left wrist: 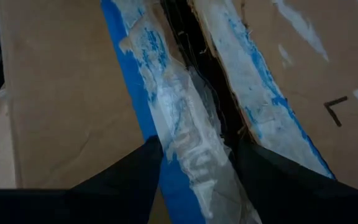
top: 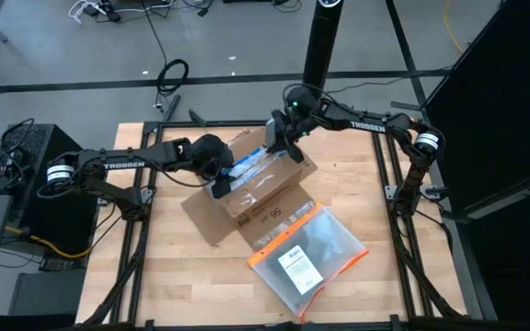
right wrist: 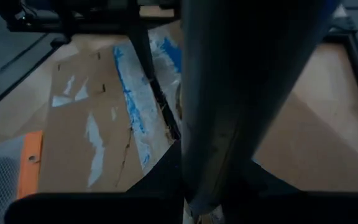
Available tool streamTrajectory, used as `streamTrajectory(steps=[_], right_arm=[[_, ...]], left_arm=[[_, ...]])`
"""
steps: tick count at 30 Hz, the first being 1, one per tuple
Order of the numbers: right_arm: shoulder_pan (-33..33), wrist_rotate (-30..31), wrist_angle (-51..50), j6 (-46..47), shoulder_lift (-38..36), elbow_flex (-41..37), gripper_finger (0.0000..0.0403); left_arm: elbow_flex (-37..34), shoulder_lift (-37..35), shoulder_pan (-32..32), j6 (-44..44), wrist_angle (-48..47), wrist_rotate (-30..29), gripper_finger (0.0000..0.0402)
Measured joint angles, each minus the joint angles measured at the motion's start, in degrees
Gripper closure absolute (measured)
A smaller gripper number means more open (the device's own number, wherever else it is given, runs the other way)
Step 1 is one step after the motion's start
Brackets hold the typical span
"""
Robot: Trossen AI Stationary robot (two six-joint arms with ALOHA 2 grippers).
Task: Unpack boxes
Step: Break down the cardboard box until it is fully flat
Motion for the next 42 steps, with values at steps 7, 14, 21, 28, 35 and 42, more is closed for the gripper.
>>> streamTrajectory(steps=[7,14,21,28,35,42], right_arm=[[0.7,8.0,12.8,13.7,-2.4,0.7,0.0362],[0.4,24.1,9.2,24.5,-8.6,-2.6,0.0362],[3.5,34.5,13.5,36.0,-13.2,-9.0,0.0362],[6.8,45.3,17.9,47.1,-17.2,-15.4,0.0362],[7.6,50.0,24.8,48.2,-18.1,-21.8,0.0362],[7.6,49.7,31.3,51.1,-14.5,-24.5,0.0362]], left_arm=[[2.3,-0.5,0.0,-2.6,-0.7,0.1,0.0193],[13.1,-0.8,0.5,1.7,0.1,0.6,0.0193],[14.4,5.6,6.3,10.5,6.0,7.7,0.0193],[15.1,12.8,12.3,19.1,12.4,15.4,0.0193],[15.3,18.6,14.0,22.8,20.2,17.4,0.0193],[15.3,20.6,14.4,22.8,19.7,16.9,0.0193]])
